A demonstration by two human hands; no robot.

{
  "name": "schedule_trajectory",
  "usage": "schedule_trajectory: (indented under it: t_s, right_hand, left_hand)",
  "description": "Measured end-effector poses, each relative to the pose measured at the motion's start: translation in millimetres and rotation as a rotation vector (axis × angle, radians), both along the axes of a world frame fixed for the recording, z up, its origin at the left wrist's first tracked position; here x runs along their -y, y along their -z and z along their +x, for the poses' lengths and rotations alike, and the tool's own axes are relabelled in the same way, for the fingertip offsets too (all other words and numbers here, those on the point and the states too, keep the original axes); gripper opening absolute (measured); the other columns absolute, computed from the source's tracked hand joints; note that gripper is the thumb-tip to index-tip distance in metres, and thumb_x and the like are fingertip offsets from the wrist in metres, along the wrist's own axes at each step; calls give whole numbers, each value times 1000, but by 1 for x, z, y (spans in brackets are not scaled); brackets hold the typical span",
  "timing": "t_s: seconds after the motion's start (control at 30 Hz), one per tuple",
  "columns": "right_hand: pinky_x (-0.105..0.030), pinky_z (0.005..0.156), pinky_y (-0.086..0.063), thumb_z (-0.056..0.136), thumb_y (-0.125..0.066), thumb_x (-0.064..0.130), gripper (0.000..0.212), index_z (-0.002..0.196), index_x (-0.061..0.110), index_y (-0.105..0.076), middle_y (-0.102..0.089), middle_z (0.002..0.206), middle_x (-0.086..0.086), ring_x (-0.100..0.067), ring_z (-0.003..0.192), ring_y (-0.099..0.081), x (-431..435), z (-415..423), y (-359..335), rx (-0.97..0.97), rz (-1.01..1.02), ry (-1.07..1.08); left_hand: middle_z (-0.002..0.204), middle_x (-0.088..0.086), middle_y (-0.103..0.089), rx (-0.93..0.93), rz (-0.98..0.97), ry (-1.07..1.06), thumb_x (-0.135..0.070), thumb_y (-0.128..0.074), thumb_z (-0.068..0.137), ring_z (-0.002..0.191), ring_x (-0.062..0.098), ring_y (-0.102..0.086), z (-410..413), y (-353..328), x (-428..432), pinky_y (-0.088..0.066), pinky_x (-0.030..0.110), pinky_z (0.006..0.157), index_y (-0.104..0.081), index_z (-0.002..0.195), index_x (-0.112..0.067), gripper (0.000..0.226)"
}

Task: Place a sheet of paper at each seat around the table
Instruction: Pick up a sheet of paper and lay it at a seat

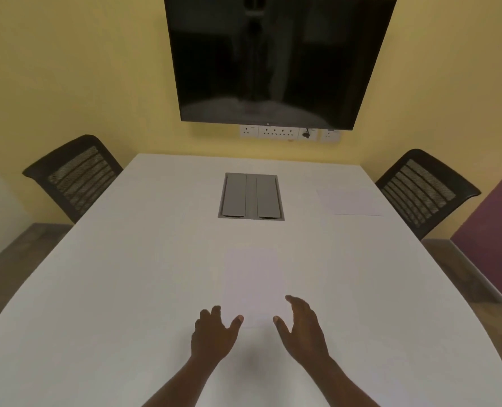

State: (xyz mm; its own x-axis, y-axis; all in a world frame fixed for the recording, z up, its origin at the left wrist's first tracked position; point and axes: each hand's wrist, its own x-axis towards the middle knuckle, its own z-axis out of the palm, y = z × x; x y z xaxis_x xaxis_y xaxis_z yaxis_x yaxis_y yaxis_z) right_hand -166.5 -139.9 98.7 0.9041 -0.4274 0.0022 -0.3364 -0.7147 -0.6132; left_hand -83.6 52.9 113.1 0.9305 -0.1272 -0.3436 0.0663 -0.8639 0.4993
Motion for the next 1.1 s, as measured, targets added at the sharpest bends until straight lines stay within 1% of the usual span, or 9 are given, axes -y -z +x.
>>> schedule_trajectory:
  t_s: [0.17, 0.3, 0.4, 0.53, 0.6, 0.73, 0.83, 0.93, 1.1]
  right_hand:
    - [-32, 119, -28, 97, -52, 51, 67, 154, 21, -35, -25, 165, -1, -18, 151, -25, 12, 30, 58, -82, -29, -37]
    - [-36, 122, -21, 96, -57, 47, 72, 155, 13, -33, -12, 167, -9, -27, 154, -17, 21, 44, 103, -57, -57, -58]
    - [-32, 122, 3, 100, -40, 57, 79, 160, 18, -8, 13, 166, -5, -23, 156, 7, 24, 51, 133, -115, -125, -119]
    - [-36, 121, 16, 96, -23, 69, 83, 155, 23, 14, 27, 163, -3, -23, 153, 19, 20, 57, 162, -156, -164, -153]
    - [-38, 122, 17, 95, -20, 70, 83, 157, 23, 9, 24, 164, -6, -26, 154, 17, 18, 58, 170, -161, -201, -151]
    - [-43, 123, 6, 97, -35, 64, 81, 160, 16, -16, -1, 168, -11, -27, 156, 1, 15, 58, 176, -104, -228, -126]
    - [-45, 123, 2, 97, -35, 63, 80, 159, 16, -18, -4, 168, -12, -28, 156, -2, 16, 58, 177, -105, -240, -122]
    - [-46, 122, 0, 97, -34, 62, 79, 159, 15, -20, -5, 168, -13, -32, 155, -5, 16, 59, 175, -123, -251, -126]
    - [-46, 122, 0, 97, -36, 62, 80, 159, 14, -21, -5, 168, -14, -33, 155, -6, 15, 60, 173, -119, -242, -124]
  left_hand:
    - [135, 14, -53, -108, -41, -93, -62, -52, 94, 131, 31, -51, 38, 40, 18, -41, 37, 108, -46, 144, -14, 69]
    - [134, 17, -52, -148, -69, -174, -56, -58, 93, 131, 34, -48, 61, 65, 35, -39, 38, 110, -48, 142, -11, 67]
    - [133, 18, -51, -176, -81, -236, -54, -61, 92, 130, 36, -47, 73, 80, 47, -39, 39, 109, -50, 139, -9, 66]
    - [136, 19, -46, -222, -113, -378, -53, -64, 89, 131, 39, -43, 87, 95, 60, -38, 41, 110, -49, 139, -9, 68]
    - [138, 19, -43, -244, -144, -436, -53, -65, 87, 132, 39, -40, 93, 99, 64, -38, 43, 109, -45, 142, -10, 72]
    - [140, 16, -41, -265, -243, -538, -49, -69, 85, 131, 37, -40, 100, 105, 68, -40, 39, 96, -45, 142, -12, 72]
    - [135, 19, -53, -278, -309, -598, -40, -73, 84, 124, 38, -52, 106, 107, 66, -46, 39, 93, -52, 134, -5, 64]
    - [119, 26, -64, -253, -340, -601, -29, -74, 84, 111, 40, -61, 109, 109, 64, -51, 43, 94, -61, 119, 5, 51]
    - [84, 3, -65, -118, -311, -541, -24, -75, 85, 91, 30, -64, 109, 107, 63, -51, 38, 84, -60, 83, -11, 20]
